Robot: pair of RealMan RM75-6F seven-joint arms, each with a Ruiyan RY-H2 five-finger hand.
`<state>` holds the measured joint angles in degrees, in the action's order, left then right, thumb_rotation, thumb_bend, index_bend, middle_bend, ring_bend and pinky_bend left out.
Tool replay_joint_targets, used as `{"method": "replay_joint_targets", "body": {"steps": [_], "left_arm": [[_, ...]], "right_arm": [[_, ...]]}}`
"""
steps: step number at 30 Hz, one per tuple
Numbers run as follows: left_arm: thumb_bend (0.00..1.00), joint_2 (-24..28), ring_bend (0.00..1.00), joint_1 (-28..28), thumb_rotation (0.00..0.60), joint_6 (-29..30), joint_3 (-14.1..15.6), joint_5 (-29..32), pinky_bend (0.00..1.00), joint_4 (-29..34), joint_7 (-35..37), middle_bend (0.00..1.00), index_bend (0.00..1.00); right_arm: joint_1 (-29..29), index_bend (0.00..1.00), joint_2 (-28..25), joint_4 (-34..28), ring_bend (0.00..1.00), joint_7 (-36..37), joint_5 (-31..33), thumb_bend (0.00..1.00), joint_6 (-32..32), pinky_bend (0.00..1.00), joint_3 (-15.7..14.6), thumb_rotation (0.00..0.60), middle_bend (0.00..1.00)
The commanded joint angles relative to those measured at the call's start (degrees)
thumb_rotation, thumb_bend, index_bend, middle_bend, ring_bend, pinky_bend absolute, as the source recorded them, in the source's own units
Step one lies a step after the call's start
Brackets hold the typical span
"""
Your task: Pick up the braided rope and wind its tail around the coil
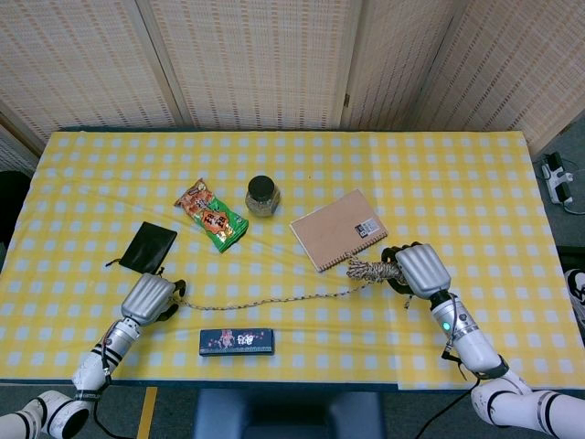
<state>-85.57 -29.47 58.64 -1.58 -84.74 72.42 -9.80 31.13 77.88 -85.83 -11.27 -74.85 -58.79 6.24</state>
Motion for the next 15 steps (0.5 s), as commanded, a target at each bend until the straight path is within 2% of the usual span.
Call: {"method": "replay_joint_targets", "body": {"steps": [1, 15], "left_arm": [[0.39, -0.01, 0.76, -0.09, 0.6, -0.43, 0.07, 0.56, 0.75, -0.01, -0.19, 0.8, 0.53], [0.44, -0.36, 0.76, -0.63, 0.6, -1.41, 0.38, 1.96, 0.75, -0.25, -0.5, 0.8, 0.56]], "right_arm": [[0.0, 0.69, 0.08, 0.08, 0.59, 0.08, 0.01, 0.58, 0.02, 0.47, -0.04, 0.6, 0.58], [0.03, 0.69, 0.28, 0.43, 0.59, -0.08, 0.46, 0.58, 0.37, 0.47, -0.24, 0.6, 0.58]]}}
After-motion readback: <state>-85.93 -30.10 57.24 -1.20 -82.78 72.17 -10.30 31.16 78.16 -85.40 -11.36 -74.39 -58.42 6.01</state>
